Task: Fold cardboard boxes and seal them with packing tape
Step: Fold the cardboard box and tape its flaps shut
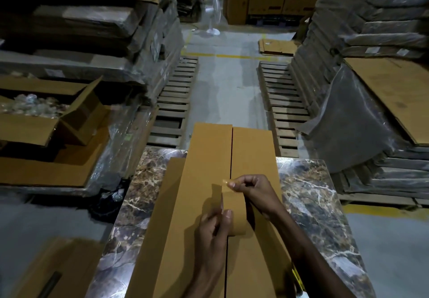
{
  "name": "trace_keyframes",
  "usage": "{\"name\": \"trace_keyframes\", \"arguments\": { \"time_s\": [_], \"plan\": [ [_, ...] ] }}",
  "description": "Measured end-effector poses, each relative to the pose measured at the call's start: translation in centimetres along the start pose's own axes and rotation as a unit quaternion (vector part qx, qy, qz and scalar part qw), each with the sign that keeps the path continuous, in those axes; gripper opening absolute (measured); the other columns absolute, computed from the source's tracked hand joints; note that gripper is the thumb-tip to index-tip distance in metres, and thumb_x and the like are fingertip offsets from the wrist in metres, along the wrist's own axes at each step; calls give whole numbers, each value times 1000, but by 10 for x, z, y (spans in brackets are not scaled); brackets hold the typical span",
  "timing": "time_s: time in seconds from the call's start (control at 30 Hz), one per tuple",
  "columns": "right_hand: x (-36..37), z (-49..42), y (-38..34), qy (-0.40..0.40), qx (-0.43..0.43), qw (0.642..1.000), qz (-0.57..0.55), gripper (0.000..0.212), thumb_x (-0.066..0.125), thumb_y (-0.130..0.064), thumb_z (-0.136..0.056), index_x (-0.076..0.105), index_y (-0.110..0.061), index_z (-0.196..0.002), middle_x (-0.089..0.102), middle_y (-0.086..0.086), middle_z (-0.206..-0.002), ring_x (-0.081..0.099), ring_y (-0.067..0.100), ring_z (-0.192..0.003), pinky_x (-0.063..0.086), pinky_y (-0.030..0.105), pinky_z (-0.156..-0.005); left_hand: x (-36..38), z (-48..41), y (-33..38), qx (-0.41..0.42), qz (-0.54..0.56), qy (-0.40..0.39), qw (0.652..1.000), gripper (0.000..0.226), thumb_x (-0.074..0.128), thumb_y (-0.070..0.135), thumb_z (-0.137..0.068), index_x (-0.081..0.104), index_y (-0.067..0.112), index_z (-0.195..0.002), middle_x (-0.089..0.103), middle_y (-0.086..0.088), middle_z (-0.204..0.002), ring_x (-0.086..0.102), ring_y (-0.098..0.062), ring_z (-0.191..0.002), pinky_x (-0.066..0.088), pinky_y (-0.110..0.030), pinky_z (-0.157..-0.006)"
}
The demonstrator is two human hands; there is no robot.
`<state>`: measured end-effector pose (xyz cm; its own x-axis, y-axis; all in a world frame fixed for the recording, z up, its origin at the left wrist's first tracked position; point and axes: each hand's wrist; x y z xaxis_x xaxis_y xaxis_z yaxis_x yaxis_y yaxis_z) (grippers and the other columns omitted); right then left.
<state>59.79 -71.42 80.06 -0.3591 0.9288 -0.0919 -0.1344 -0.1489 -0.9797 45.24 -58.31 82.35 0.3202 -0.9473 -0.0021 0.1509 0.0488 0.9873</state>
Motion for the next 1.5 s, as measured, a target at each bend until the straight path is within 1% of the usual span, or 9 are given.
{"name": "trace_keyframes", "arguments": {
  "time_s": [0.17,0.33,0.47,0.57,0.73,0.93,1.07,1.33,1.5],
  "plan": [
    [-7,-25,5,2,9,1000,12,48,85,-60,-73,81,-14,-86,75,20,-85,65,26,-76,54,51,-73,6,-17,-5,15,-21,-10,1000,47,62,68,-84,77,25,-94,73,-5,-87,68,-18,-83,53,-41,-71],
    [-23,-74,-13,41,4,999,14,19,82,-31,-88,80,-13,-85,77,8,-83,66,18,-75,54,39,-69,18,-43,-8,21,10,-15,1000,46,65,60,-87,76,19,-105,76,-7,-93,71,-29,-88,58,-46,-74],
    [-32,-123,-24,39,2,998,44,16,80,-25,-89,79,-9,-87,78,7,-87,72,24,-81,61,43,-77,25,-67,-5,33,18,-4,999,45,64,61,-87,75,20,-100,74,-12,-90,69,-33,-86,56,-48,-72],
    [-39,-156,-28,61,12,998,29,18,79,-23,-91,78,-5,-88,76,0,-81,67,13,-72,58,33,-64,33,-84,-1,44,26,-14,999,38,65,58,-87,73,24,-101,74,-12,-91,69,-36,-86,58,-54,-75],
    [-50,-204,-38,97,14,994,51,18,80,-27,-90,79,-9,-86,75,-3,-81,65,6,-69,53,25,-59,43,-108,5,56,44,1,997,46,66,57,-87,72,13,-99,71,-12,-81,68,-33,-73,57,-46,-68],
    [-61,-242,-45,114,24,991,65,19,79,-24,-90,78,-14,-74,77,4,-90,74,26,-90,65,51,-71,53,-129,9,61,72,61,994,58,70,59,-87,63,2,-85,61,-28,-73,64,-45,-65,58,-39,-59],
    [-64,-252,-43,110,47,984,133,23,81,-34,-88,78,-18,-71,77,5,-84,73,37,-84,61,52,-64,58,-132,9,86,47,83,992,66,69,68,-86,62,2,-80,62,-23,-67,66,-35,-60,55,-49,-58],
    [-63,-262,-47,111,74,974,183,22,79,-34,-90,81,-13,-86,76,2,-88,65,17,-73,51,29,-54,65,-128,13,113,19,119,986,28,67,50,-87,67,25,-75,64,-10,-64,70,-30,-56,52,-23,-52],
    [-64,-267,-45,88,104,970,202,22,81,-36,-87,80,-14,-88,76,9,-94,68,25,-85,59,40,-73,64,-127,8,117,17,116,986,34,67,49,-88,69,17,-78,69,-6,-67,72,-24,-56,54,-28,-51]
  ]
}}
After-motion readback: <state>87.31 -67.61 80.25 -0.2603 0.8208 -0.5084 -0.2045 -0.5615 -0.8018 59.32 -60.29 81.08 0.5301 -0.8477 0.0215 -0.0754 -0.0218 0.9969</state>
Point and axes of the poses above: each hand's wrist, its own z-axis away from the middle knuckle, its own x-axis out of the palm, y = z × x
